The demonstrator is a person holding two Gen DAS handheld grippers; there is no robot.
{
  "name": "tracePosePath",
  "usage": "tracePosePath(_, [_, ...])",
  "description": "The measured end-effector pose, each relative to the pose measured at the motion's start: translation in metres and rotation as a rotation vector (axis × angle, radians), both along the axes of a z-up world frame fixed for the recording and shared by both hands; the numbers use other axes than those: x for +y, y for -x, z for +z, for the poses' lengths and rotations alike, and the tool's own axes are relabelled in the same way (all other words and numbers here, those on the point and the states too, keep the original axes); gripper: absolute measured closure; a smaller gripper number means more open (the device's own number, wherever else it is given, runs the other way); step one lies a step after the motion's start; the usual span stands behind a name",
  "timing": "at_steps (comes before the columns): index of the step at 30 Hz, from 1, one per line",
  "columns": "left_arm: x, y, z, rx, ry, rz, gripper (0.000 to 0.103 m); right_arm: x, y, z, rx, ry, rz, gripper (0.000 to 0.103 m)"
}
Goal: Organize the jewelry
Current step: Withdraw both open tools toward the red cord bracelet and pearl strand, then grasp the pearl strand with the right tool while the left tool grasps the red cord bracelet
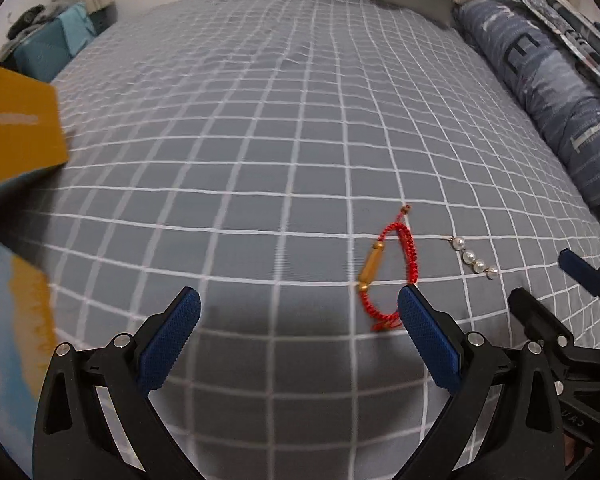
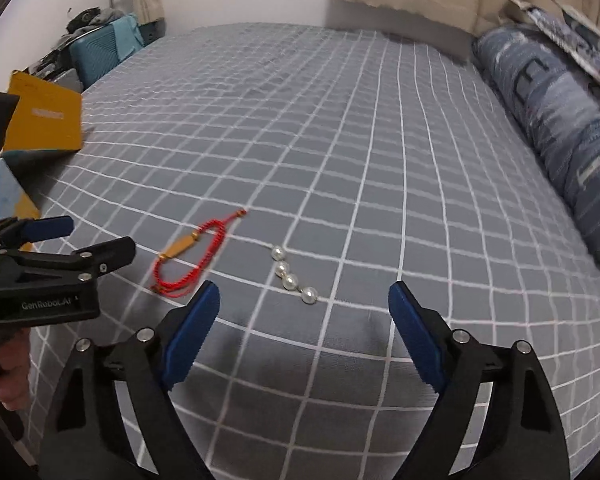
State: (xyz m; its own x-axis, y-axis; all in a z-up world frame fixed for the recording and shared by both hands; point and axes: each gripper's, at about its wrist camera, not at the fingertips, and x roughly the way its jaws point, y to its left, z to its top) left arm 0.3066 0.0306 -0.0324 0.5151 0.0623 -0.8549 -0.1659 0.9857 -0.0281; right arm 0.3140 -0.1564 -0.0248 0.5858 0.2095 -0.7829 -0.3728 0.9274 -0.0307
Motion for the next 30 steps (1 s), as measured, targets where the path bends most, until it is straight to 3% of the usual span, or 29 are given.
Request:
tracePosePath(8, [-0.004, -0.020, -0.032, 0.021, 0.003, 0.000, 0.007, -0.005, -0.015, -0.031, 0.036, 0.000, -0.035, 0.032])
tracePosePath(13, [-0.006, -0.026, -0.041, 0.008, -0.028, -0.010, 0.015, -0.002, -0.022, -0.044, 0.052, 0.013, -0.033, 0.042])
tracePosePath(15, [-0.006, -0.028, -0.042, 0.002, -0.033, -0.012, 0.023, 0.000, -0.023, -0.047, 0.053, 0.016, -0.029, 0.044])
tracePosePath(25, [-0.011, -0.026, -0.042, -0.015, -0.053, -0.029, 0.050, 0.000, -0.025, -0.049, 0.052, -0.015, -0.026, 0.081])
tracePosePath(28, [-0.012, -0.023, -0.040, -0.019, -0.059, -0.028, 0.072, -0.002, -0.027, -0.048, 0.067, -0.030, -0.031, 0.091])
tracePosePath(30, [-0.012, -0.020, -0.038, -0.019, -0.055, -0.033, 0.096, 0.000, -0.025, -0.047, 0.074, -0.035, -0.022, 0.092])
